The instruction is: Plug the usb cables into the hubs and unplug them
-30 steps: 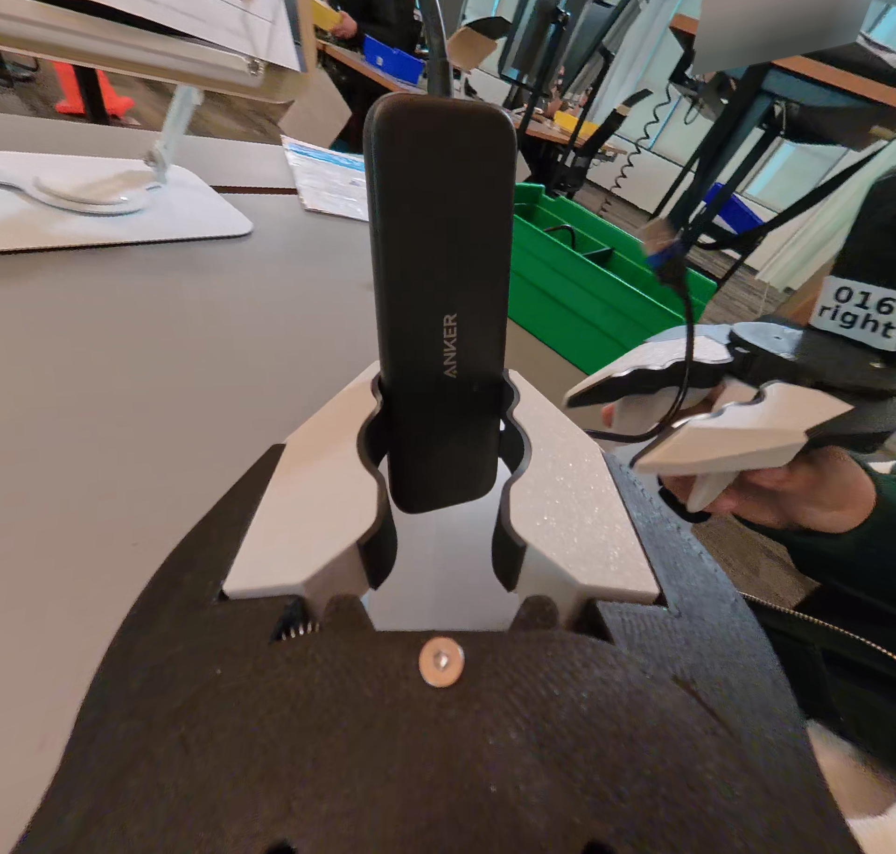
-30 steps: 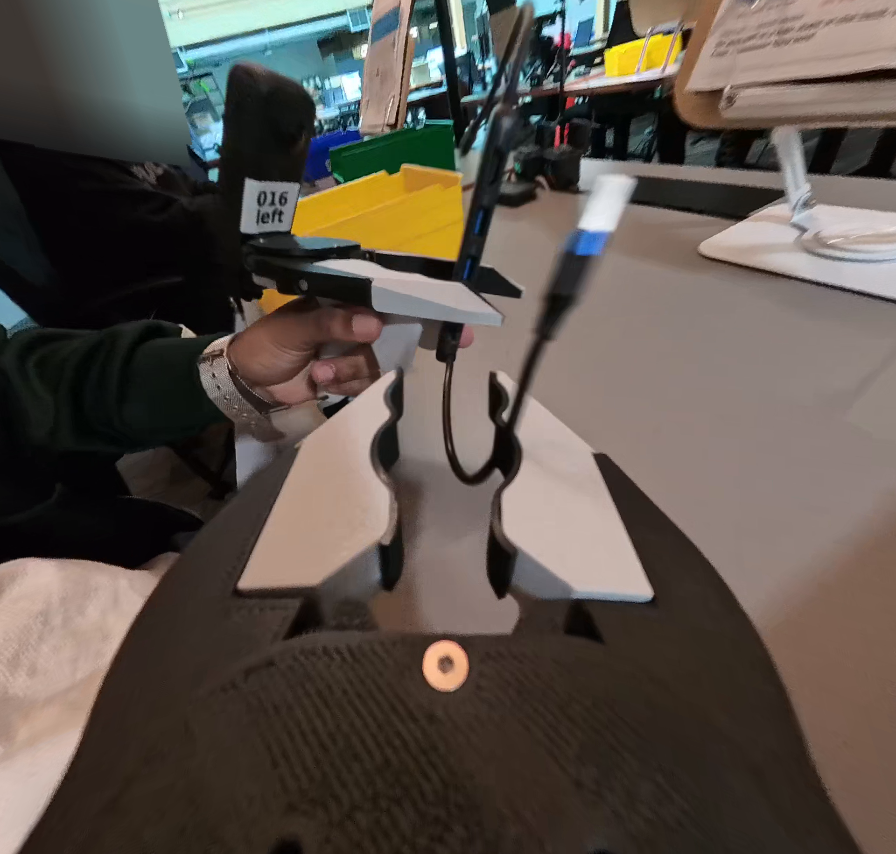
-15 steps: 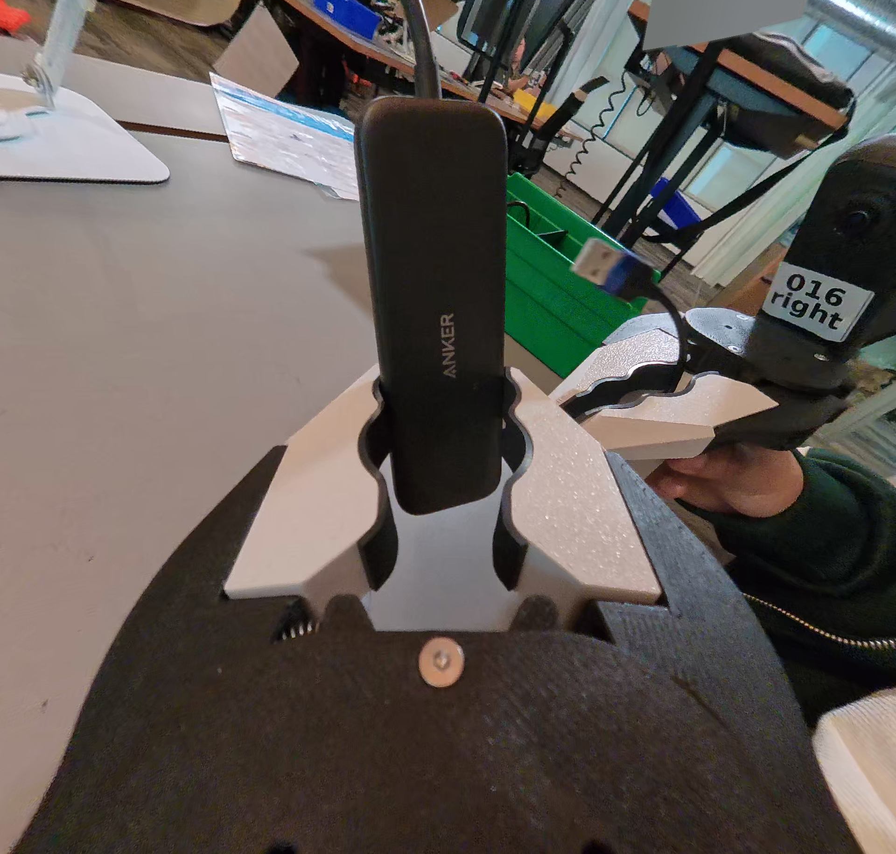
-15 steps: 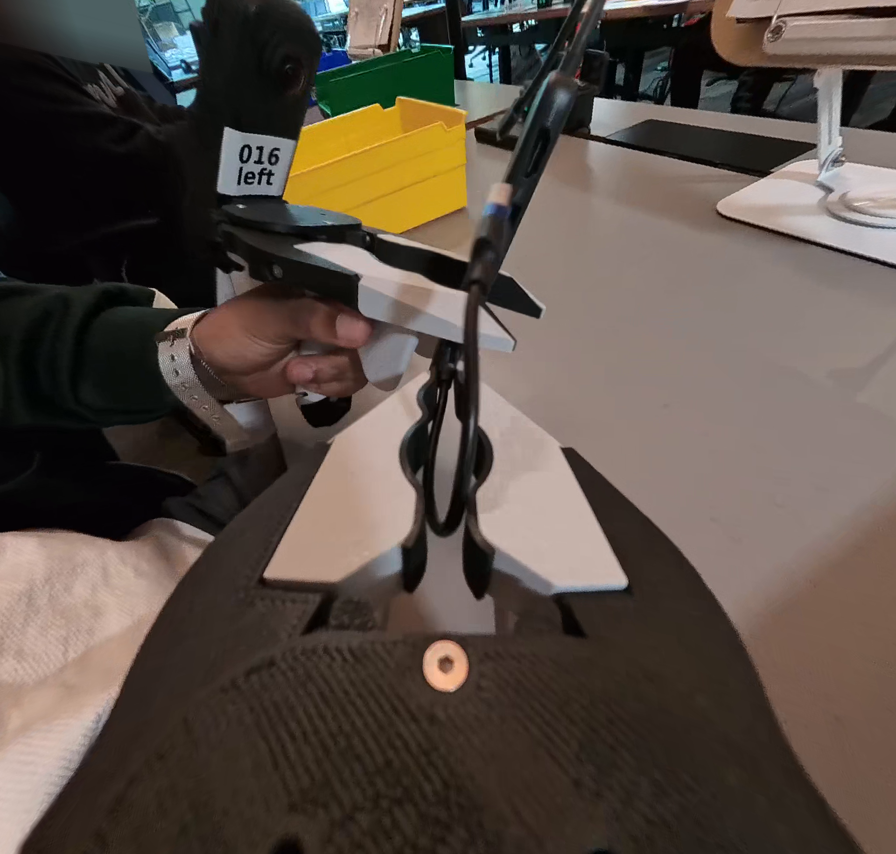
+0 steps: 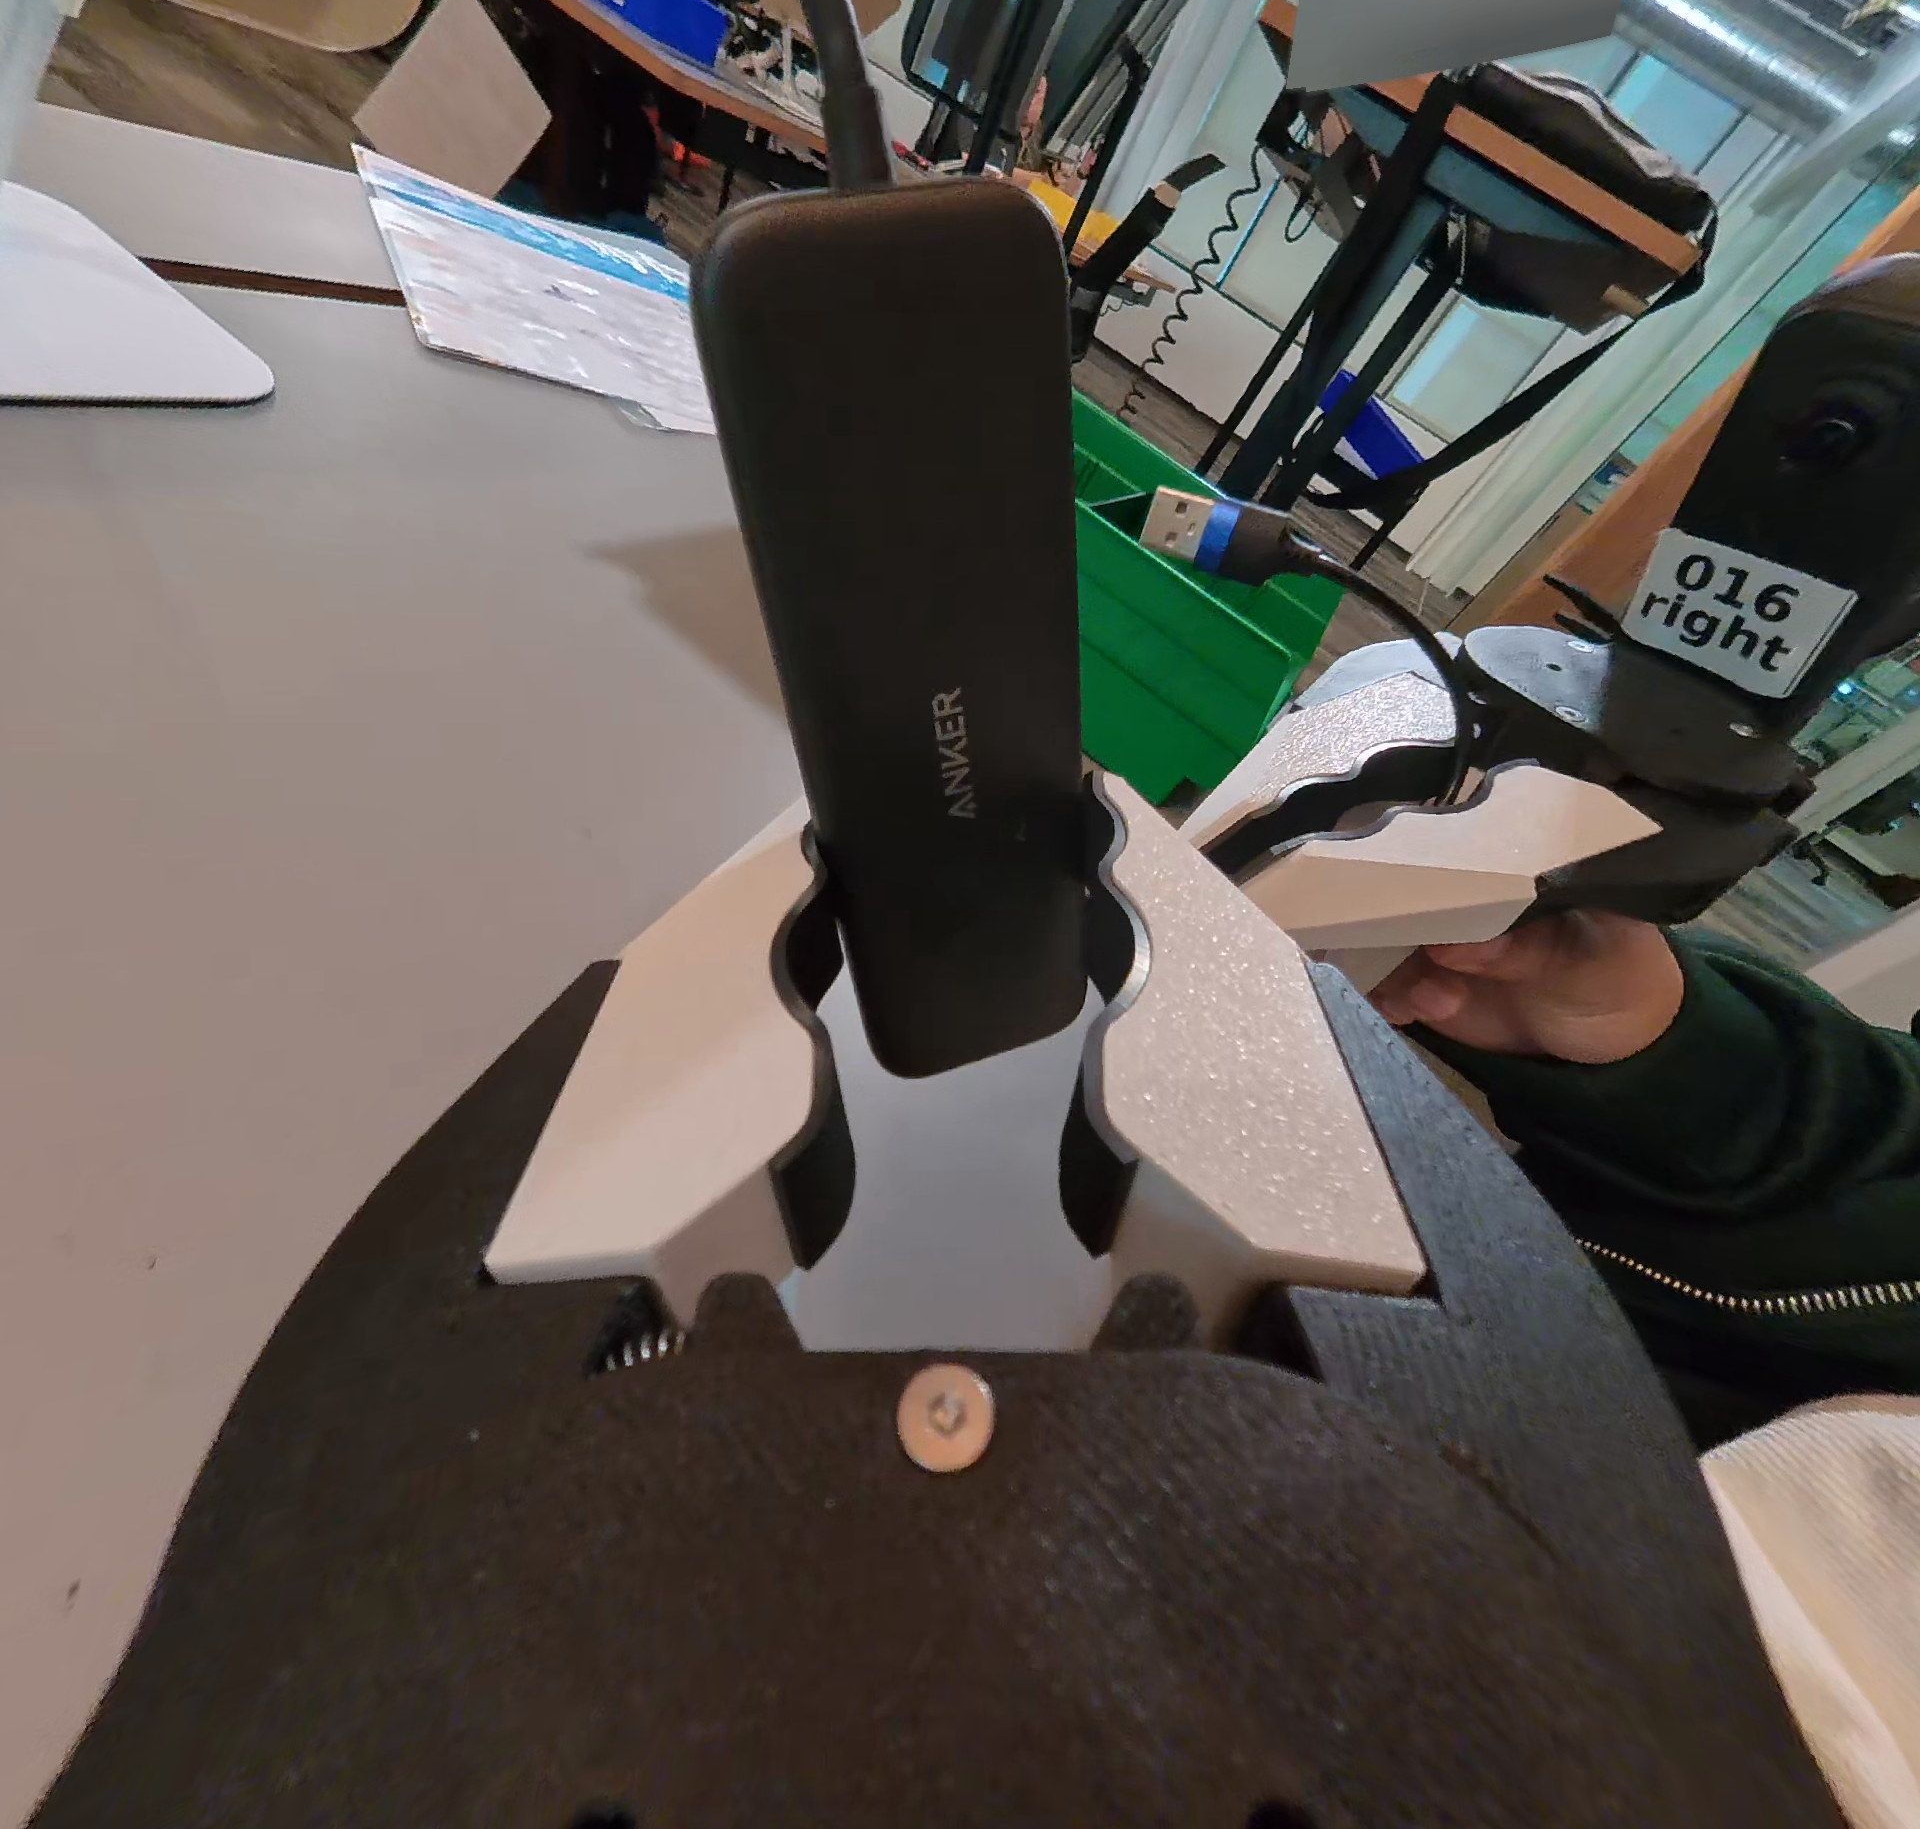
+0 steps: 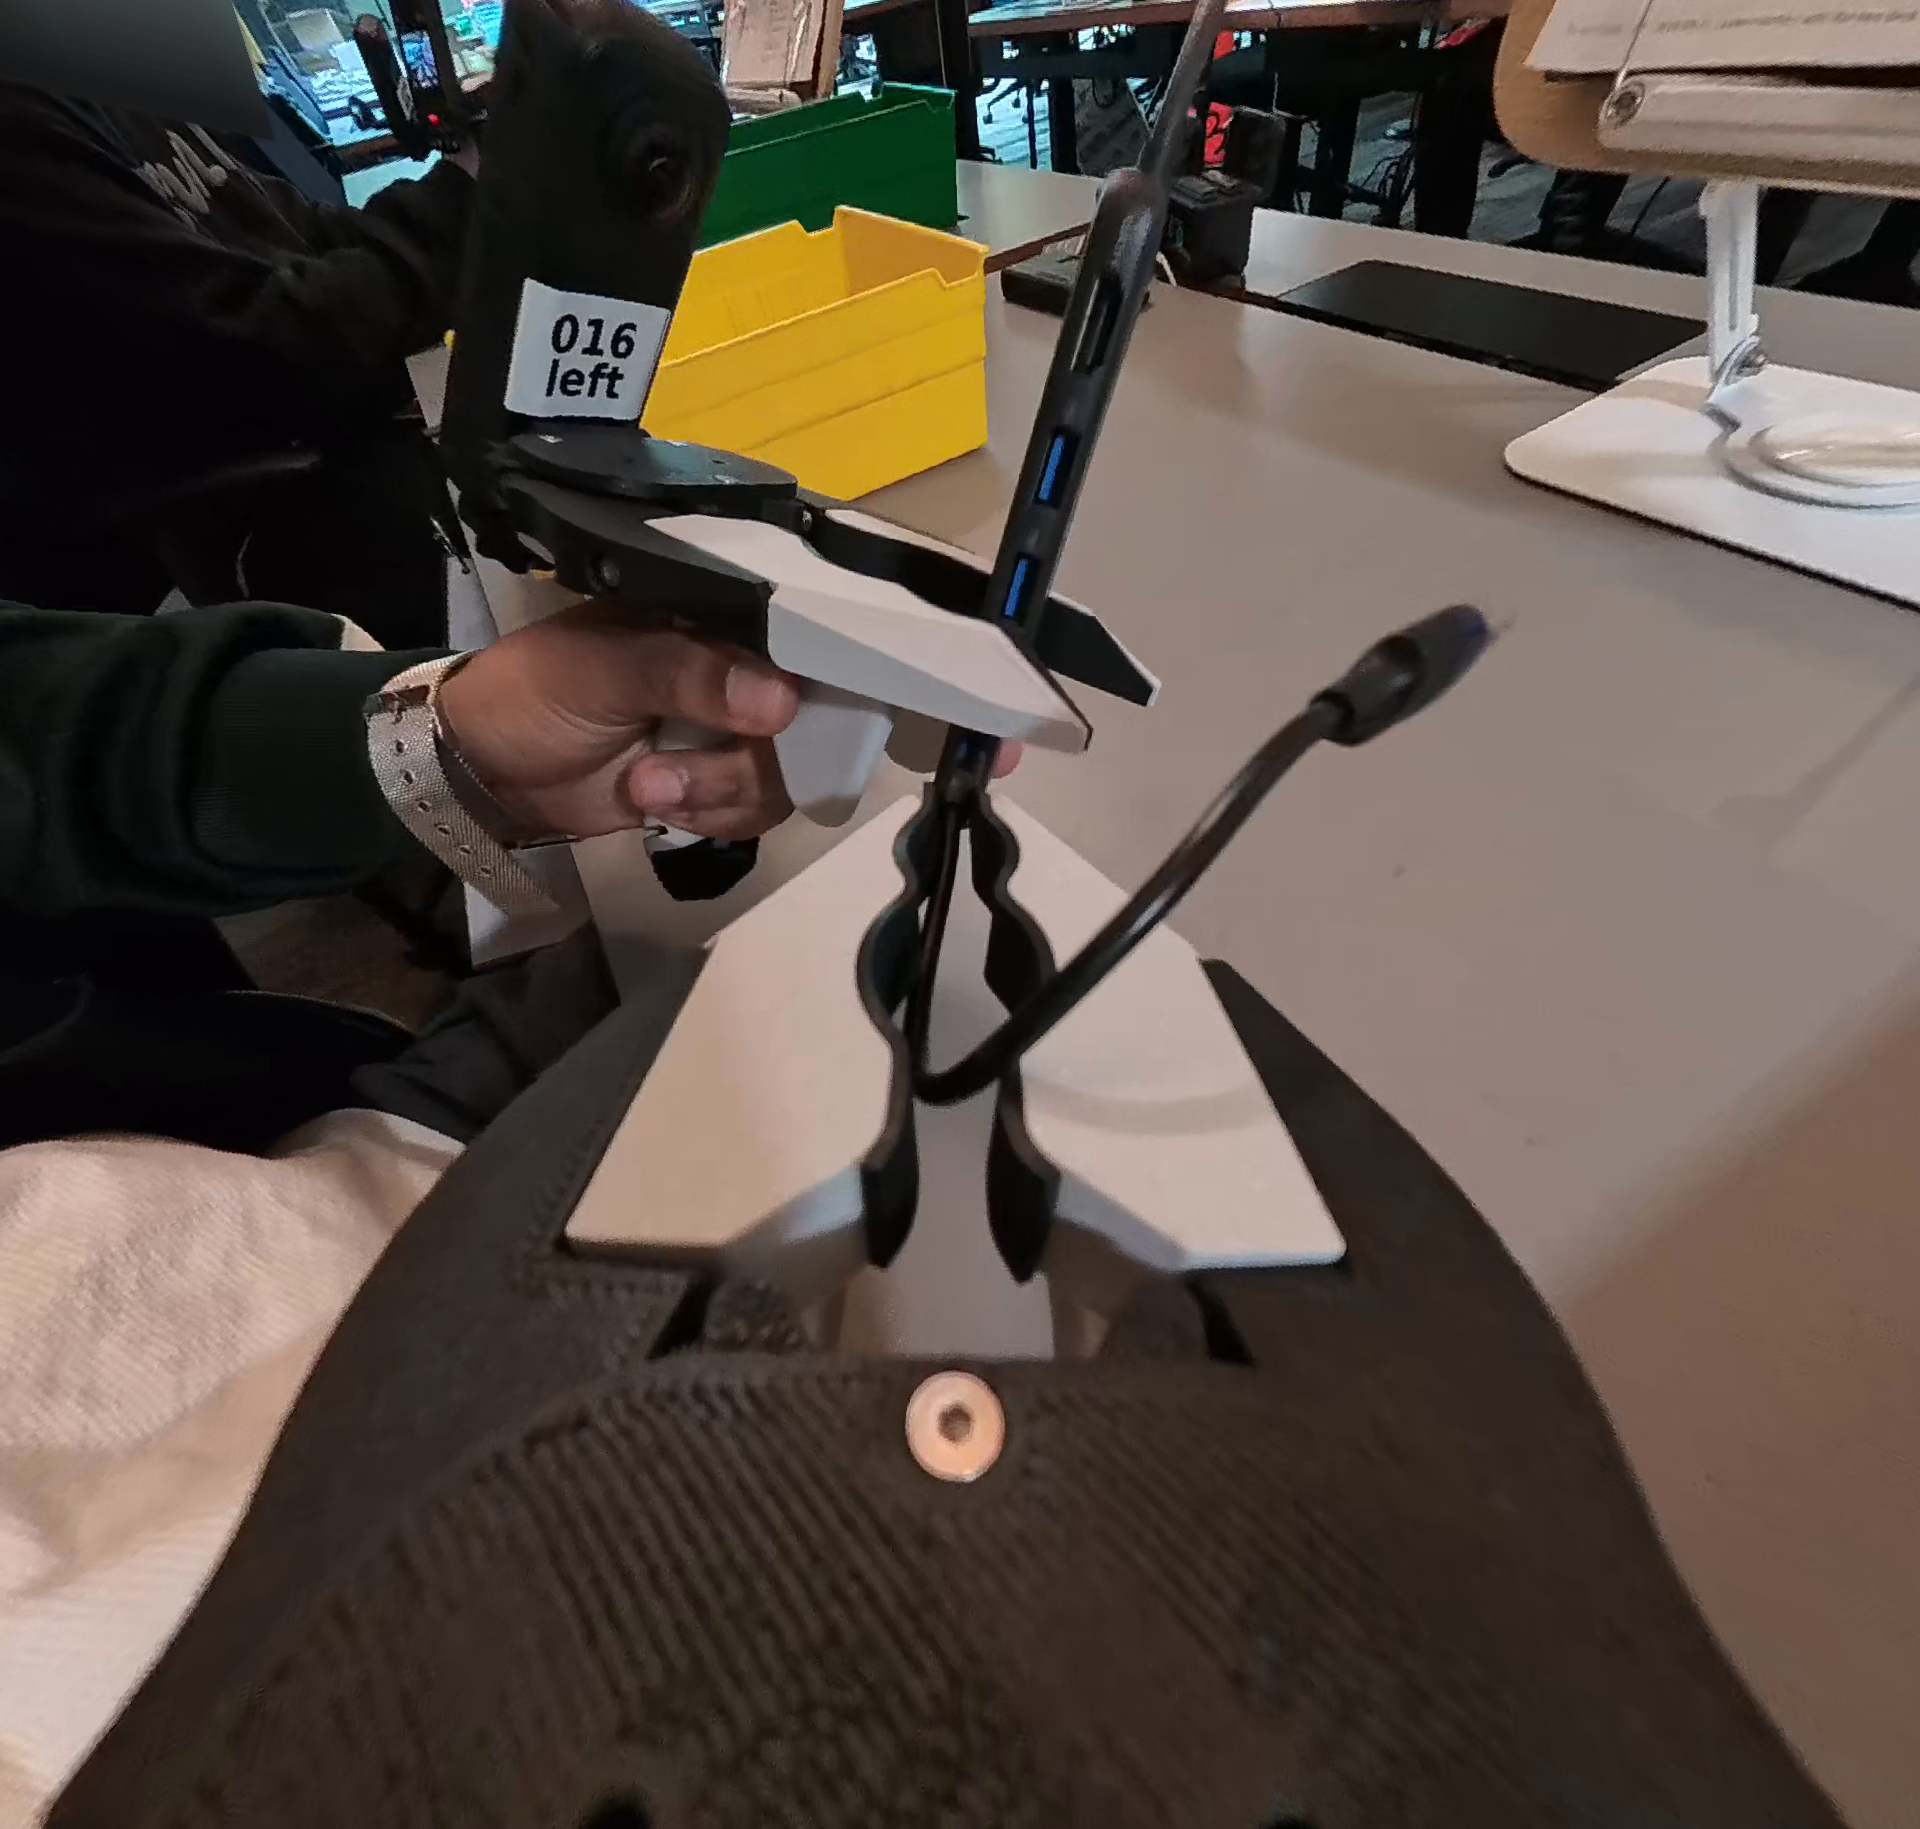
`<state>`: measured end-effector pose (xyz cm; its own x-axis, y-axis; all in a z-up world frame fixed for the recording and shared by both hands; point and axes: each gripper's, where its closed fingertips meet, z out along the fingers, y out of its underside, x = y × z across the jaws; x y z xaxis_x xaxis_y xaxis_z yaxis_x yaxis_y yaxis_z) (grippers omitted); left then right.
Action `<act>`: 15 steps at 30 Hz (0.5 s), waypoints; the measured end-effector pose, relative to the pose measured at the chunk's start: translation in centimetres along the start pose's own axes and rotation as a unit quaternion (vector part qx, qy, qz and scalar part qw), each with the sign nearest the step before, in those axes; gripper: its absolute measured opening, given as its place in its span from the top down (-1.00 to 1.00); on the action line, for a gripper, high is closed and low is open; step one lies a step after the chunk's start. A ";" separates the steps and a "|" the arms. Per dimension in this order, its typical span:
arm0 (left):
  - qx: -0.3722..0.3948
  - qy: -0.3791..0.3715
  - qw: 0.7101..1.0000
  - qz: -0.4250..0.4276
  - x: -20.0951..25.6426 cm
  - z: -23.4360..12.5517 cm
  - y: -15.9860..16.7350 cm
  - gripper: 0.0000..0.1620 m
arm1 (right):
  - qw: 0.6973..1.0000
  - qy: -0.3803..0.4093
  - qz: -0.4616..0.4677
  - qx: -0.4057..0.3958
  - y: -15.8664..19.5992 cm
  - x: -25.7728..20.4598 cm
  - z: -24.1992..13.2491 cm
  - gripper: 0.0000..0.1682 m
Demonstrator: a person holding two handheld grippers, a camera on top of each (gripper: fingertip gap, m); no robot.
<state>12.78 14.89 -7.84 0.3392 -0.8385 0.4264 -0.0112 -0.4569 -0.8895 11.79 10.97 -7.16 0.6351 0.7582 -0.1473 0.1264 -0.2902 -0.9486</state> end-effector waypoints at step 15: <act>0.065 -0.156 0.986 0.003 -10.0 -6.6 -4.5 0.45 | 0.979 0.153 -0.026 0.134 -6.5 7.7 -10.1 0.95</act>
<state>3.26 23.33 -7.03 0.6118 -0.7000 0.3682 0.0991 -0.3940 -0.9138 23.55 12.85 0.74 0.8374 0.5448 -0.0454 -0.0135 -0.0624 -0.9980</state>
